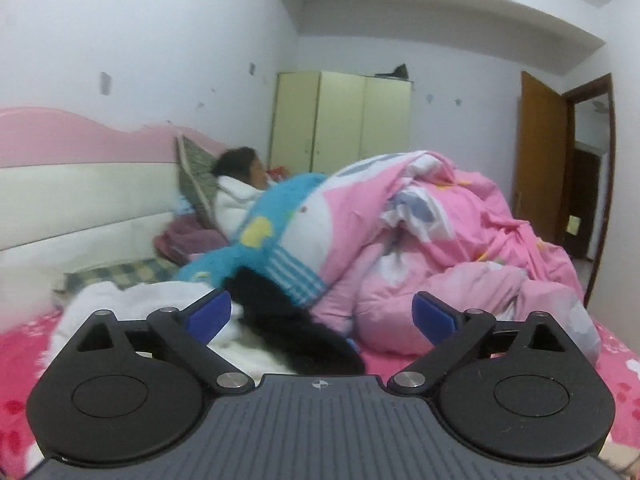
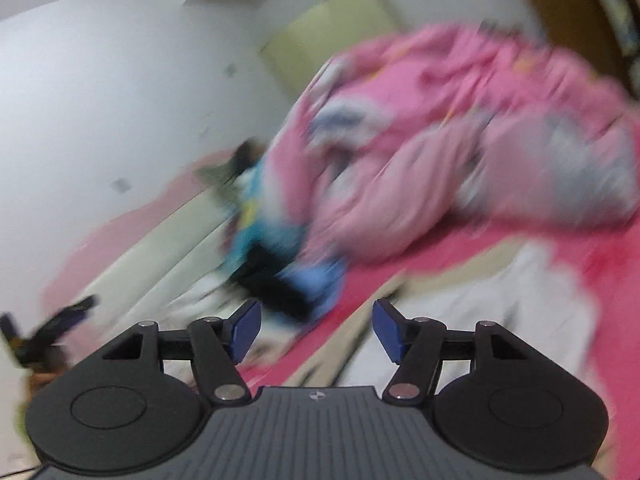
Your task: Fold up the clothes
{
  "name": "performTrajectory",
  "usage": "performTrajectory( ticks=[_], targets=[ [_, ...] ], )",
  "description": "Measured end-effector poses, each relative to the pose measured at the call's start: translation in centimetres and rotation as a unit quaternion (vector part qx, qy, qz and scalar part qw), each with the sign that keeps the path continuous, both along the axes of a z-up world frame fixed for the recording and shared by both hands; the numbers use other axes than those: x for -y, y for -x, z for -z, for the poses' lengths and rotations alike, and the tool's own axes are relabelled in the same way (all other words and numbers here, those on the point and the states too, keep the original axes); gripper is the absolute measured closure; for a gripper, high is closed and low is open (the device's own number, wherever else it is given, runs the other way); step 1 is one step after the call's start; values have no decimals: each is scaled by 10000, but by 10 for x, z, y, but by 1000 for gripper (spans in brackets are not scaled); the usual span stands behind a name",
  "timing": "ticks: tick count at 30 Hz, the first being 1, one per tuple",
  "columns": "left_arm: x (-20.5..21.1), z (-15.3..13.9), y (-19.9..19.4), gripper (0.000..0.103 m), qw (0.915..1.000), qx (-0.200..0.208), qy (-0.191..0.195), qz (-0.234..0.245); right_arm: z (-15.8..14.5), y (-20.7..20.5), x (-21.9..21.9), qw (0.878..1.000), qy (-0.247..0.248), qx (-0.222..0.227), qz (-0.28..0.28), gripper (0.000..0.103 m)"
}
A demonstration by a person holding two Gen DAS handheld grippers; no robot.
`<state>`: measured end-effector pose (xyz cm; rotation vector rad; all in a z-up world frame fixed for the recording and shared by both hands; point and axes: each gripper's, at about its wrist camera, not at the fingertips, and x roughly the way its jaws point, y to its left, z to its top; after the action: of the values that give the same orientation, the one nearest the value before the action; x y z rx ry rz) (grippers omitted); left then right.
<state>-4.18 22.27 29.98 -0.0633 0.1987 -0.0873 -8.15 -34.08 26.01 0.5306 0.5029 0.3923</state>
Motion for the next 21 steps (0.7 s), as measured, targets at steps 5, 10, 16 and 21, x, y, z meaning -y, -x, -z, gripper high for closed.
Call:
performTrajectory(
  ticks=[5,10,16,21],
  targets=[
    [-11,87,3,7,9943,-1052,141,74,82,-18,-89,9888,-472,-1092,-899,38],
    [-28,195,7,41,9677,-2339,944,-23,189,-53,-163,9561,-989,-2515,-1129,45],
    [-49,255,6,55,9346,-2878,2092,12,238,-65,-205,9251,-1531,-3261,-1202,59],
    [-51,264,1,58,9314,-2872,2233,135,227,-60,-216,9384,-1401,-2875,-1308,87]
  ],
)
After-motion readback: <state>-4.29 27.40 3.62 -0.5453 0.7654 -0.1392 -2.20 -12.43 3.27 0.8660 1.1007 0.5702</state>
